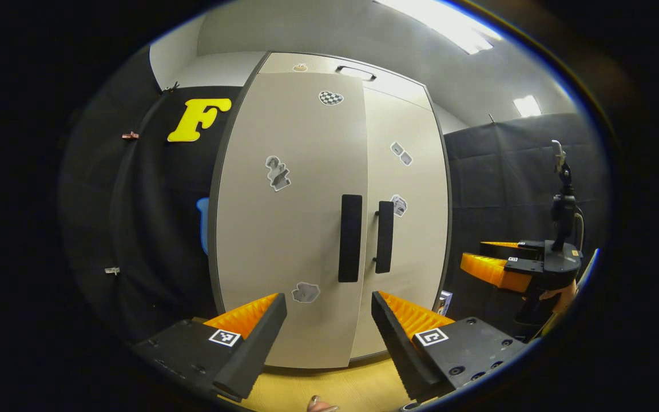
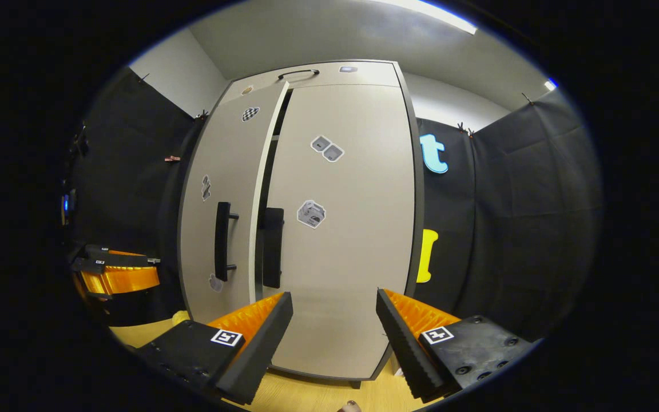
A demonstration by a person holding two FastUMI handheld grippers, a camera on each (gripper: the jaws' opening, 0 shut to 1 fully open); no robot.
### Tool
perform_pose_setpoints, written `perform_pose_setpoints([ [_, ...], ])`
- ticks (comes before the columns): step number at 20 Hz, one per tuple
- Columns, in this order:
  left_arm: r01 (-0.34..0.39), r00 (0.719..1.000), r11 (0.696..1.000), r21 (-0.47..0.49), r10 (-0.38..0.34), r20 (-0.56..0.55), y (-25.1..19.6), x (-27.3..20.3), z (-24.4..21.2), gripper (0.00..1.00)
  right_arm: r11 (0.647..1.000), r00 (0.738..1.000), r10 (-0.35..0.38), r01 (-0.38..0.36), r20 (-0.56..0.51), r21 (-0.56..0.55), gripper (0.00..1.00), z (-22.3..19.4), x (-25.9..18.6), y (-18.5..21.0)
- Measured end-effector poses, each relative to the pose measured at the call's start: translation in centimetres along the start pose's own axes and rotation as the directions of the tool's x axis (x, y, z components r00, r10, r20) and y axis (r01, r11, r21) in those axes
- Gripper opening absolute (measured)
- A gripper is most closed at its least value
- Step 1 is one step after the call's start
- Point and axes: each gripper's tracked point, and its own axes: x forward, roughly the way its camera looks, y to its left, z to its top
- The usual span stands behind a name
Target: Grasp the bottle in the cabinet with the left hand and place it on the coaster, then close the right door with the right hand and the left door with the left hand.
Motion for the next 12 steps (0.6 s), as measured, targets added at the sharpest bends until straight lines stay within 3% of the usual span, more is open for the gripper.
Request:
perform_pose_setpoints([
  [12,0.04,0.999,0.999,0.017,-0.04,0.007,-0.2,0.1,0.2,0.95,0.999,0.999,-0.032,0.032,-0.003,-0.006,0.97,0.2,-1.5,2.3],
])
